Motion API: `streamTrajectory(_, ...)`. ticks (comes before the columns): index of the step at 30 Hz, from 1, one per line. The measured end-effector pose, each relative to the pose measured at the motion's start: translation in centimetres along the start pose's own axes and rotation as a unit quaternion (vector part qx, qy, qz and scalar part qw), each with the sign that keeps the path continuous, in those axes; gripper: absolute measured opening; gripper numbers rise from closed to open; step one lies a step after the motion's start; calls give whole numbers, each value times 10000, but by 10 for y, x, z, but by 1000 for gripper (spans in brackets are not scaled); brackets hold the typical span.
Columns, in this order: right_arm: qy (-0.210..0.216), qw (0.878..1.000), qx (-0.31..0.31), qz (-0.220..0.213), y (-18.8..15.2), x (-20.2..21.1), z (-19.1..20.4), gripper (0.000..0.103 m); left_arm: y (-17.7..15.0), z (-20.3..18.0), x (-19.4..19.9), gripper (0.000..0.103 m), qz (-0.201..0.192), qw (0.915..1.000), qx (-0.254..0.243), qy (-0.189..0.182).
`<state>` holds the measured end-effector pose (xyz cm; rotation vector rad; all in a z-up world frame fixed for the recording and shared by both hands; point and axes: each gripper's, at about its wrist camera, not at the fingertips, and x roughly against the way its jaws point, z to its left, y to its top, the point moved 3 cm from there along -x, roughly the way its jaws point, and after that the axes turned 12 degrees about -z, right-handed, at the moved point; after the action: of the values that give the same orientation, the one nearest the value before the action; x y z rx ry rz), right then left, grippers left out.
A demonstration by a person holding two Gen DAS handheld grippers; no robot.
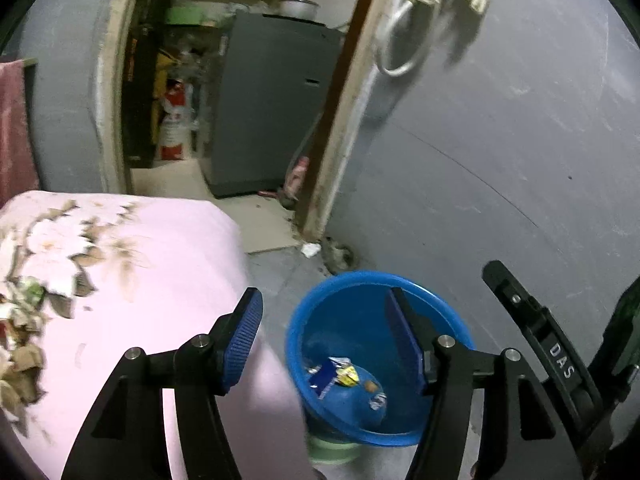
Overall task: Collect trash
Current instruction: 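Carry both items over the blue bucket and open both tools to drop them, then move both tools back over the table toward the remaining trash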
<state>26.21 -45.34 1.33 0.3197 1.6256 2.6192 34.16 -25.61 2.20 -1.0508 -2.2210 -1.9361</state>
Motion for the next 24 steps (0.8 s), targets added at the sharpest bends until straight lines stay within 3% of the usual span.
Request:
streamTrajectory(2,52,9999,107,-54,1,1,5,73,4,9,10,61,-79,9999,-5,148)
streamTrajectory(6,265,9987,378,-230,1,6,20,76,11,29,36,67,-415,9983,83,413)
streamTrajectory(10,556,9953,625,-483,1,15,36,90,17,45,66,69,-798,9937,13,785)
streamTrajectory(11,648,9940,679,-562,1,18,41,93,18,50,76,72,-945,9910,-9,953)
streamTrajectory(13,765,9912,786,-747,1,24,49,103,17,59,95,102,-1194,9850,-40,1241)
streamTrajectory(16,904,9868,924,-972,1,32,59,103,15,68,118,102,-1567,9761,-83,1507)
streamTrajectory(24,1342,9710,1303,-1490,-3,54,93,103,8,88,158,102,-1969,9603,-167,1967)
